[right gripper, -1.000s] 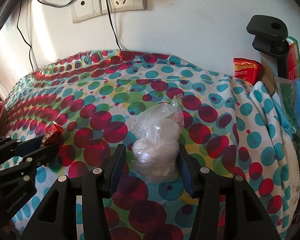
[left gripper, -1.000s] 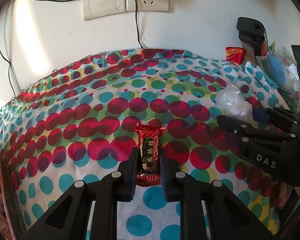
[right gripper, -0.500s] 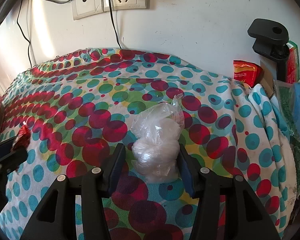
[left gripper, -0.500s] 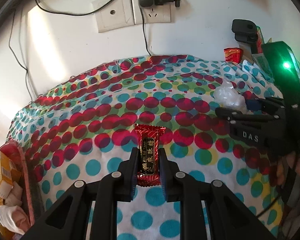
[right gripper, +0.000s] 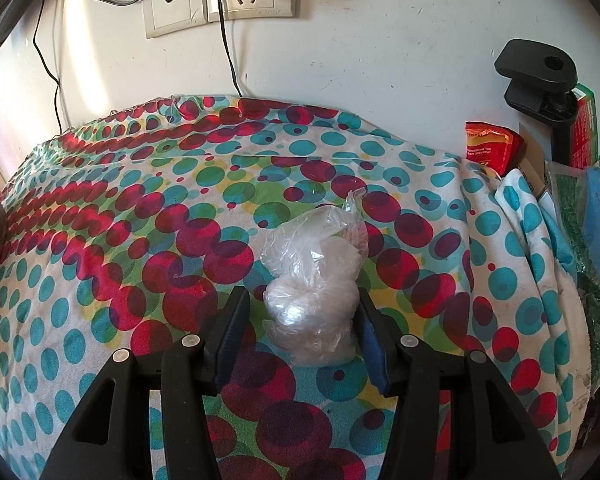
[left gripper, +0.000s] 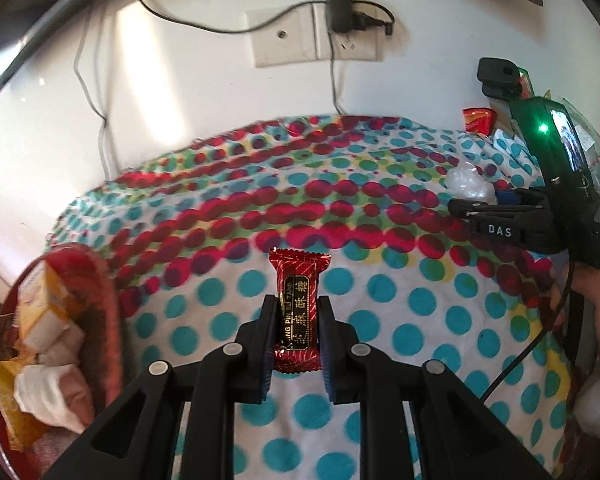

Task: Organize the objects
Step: 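Lift the red candy bar and carry it to the red tray with the left gripper, then lower the red candy bar into the tray and open the left gripper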

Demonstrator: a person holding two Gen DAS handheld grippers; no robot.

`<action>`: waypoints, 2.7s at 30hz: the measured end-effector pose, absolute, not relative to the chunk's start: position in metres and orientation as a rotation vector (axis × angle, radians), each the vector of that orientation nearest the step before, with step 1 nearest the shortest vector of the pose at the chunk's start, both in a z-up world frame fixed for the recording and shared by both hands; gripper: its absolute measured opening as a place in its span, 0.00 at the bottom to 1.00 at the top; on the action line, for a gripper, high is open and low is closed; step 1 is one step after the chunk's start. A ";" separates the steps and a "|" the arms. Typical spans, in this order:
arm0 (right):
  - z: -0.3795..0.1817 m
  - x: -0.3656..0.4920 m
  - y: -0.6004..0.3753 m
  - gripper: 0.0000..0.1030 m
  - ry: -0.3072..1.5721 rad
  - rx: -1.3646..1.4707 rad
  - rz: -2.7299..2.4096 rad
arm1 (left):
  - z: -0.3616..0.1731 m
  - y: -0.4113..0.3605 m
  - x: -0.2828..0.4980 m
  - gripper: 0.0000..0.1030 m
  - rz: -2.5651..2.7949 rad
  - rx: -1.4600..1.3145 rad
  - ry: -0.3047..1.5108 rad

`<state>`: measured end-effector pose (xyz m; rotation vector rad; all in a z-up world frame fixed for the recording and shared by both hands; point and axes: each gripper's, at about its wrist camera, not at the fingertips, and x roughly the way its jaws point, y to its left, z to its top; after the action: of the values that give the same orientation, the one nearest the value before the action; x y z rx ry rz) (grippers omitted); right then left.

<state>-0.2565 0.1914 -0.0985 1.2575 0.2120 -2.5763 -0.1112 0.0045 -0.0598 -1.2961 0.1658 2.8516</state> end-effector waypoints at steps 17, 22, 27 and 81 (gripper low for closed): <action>-0.096 -0.258 0.191 0.48 0.228 1.258 -2.583 | -0.037 -0.082 -0.064 0.19 3.014 -1.299 -0.015; -0.096 -0.257 0.191 0.48 0.227 1.259 -2.583 | -0.032 -0.108 -0.053 0.19 3.071 -1.296 -0.037; -0.097 -0.257 0.191 0.50 0.232 1.258 -2.586 | -0.030 -0.137 -0.045 0.19 3.117 -1.312 -0.076; -0.101 -0.255 0.188 0.57 0.279 1.263 -2.619 | -0.058 -0.265 -0.041 0.48 3.257 -1.453 -0.253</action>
<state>-0.2554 0.1883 -0.1009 1.2626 0.2790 -2.6188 -0.0411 -0.2653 -0.0577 -1.4528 -0.2526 3.2571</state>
